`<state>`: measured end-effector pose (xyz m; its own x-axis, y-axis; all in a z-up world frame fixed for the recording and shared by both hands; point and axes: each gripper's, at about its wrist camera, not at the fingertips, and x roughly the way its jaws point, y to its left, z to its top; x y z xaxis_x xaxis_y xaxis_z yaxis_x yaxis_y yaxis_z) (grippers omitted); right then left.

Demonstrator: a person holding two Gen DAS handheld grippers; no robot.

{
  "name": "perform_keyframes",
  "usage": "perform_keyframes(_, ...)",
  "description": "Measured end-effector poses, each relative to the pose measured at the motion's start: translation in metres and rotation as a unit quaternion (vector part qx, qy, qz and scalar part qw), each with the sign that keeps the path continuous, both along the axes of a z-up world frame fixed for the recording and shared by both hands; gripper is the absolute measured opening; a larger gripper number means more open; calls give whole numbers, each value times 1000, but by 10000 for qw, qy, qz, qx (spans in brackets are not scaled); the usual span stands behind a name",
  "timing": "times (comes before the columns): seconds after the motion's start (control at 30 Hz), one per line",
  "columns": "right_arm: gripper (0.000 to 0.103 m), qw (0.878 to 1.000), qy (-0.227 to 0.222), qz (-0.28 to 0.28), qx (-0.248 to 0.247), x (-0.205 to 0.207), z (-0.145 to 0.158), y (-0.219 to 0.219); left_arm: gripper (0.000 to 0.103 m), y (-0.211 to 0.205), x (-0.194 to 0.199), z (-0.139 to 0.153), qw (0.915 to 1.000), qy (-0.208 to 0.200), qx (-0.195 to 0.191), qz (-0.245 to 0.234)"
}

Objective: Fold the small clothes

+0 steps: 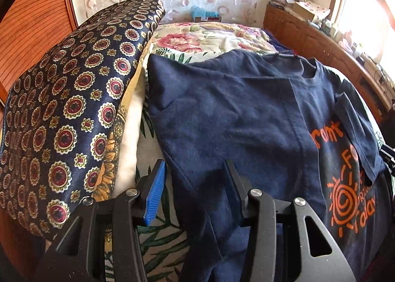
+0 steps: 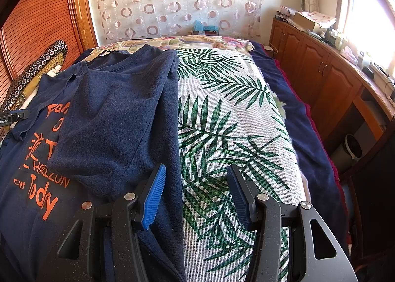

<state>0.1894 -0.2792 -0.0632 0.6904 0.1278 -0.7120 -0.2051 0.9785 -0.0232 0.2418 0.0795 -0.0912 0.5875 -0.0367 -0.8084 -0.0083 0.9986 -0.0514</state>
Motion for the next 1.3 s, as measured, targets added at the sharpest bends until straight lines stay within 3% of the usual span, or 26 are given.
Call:
perform_keyframes(0.13,53,10000,2,0,-1,0,0,0,48,-2,2,1,10000,-17,-24,39)
perform_keyframes(0.3,53,10000,11,-1,11,0,0,0,18,7,3,1,9997,-135,-148,167)
perform_keyframes(0.47,53,9999,41,158,33,1,4,2,16,11,-1,1,9996,-163,-175,133)
perform_keyframes(0.63,53,9981,-45,466,391,11,23,5,16,13,-2,2,9994,-164,-252,195)
perform_keyframes(0.9,54,9940,469,672,729,78,23,14,17,10,2,1,9994,-168,-234,187)
perform_keyframes(0.97,54,9941,563,621,685,94,18,17,17,8,3,1,9995,-194,-175,152)
perform_keyframes(1.07,54,9950,594,632,490,113,10,26,7,5,2,1,9997,-216,-114,65)
perform_keyframes(1.27,54,9953,590,672,361,129,8,42,5,6,-5,11,9988,-442,-218,44)
perform_keyframes(1.3,47,9953,579,713,313,129,9,45,5,6,-8,16,9983,-523,-253,26)
